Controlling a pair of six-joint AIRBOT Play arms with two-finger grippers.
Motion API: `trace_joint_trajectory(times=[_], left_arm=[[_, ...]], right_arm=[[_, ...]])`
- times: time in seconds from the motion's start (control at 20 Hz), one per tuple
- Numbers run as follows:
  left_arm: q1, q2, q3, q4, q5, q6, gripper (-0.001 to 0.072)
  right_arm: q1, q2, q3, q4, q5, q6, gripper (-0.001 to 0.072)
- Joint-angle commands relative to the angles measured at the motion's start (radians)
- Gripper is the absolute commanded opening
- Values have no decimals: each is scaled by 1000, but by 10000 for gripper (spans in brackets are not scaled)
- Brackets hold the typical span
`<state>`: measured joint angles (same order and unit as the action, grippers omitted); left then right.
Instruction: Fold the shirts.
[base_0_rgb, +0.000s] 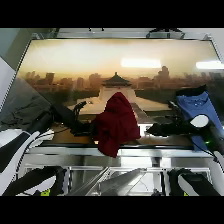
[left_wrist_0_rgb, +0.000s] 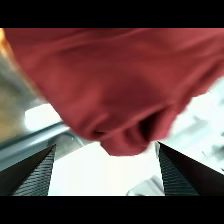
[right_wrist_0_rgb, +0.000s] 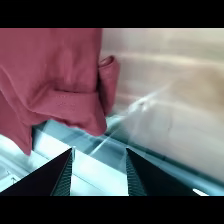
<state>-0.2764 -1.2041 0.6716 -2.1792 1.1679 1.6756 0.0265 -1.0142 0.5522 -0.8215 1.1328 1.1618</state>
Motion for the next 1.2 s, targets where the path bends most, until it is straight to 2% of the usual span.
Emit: trace_joint_trajectory(times=[0.0, 0.1, 0.25, 0.45, 0.5, 0.55, 0.6, 0.65, 0.7, 0.8, 0.95, 1.15], left_arm=[[0, 39, -114, -1, -187, 1, 688], [-3, 39, -114, -77, -242, 53, 687], [-60, 39, -114, -82, -281, 54, 688], [-126, -2, -114, -74, -314, 41, 687], [-133, -30, -114, -74, -309, 40, 687], [-137, -54, -114, -87, -311, 40, 639], [-138, -76, -108, -103, -310, 42, 410], [-138, -94, -86, -101, -283, 43, 109], [-138, -98, -58, -100, -251, 44, 18], [-138, -53, 10, -100, -179, 44, 18], [-130, 113, 160, -100, -89, 31, 17], [-48, 394, 385, -99, -58, -61, 17]], right_arm=[[63, -210, -6, 138, -53, -195, 368], [68, -295, -5, 237, -56, -291, 368], [74, -389, -4, 351, -48, -411, 368], [74, -413, 2, 382, -43, -433, 360], [74, -413, 3, 385, -36, -433, 225], [74, -413, 4, 389, -20, -433, 43], [74, -413, 9, 391, 5, -433, 21], [74, -412, 18, 393, 35, -433, 20], [72, -408, 32, 393, 78, -433, 20], [69, -373, 70, 393, 172, -420, 20], [28, -250, 171, 393, 279, -350, 20], [-83, 38, 372, 393, 362, -235, 21]])
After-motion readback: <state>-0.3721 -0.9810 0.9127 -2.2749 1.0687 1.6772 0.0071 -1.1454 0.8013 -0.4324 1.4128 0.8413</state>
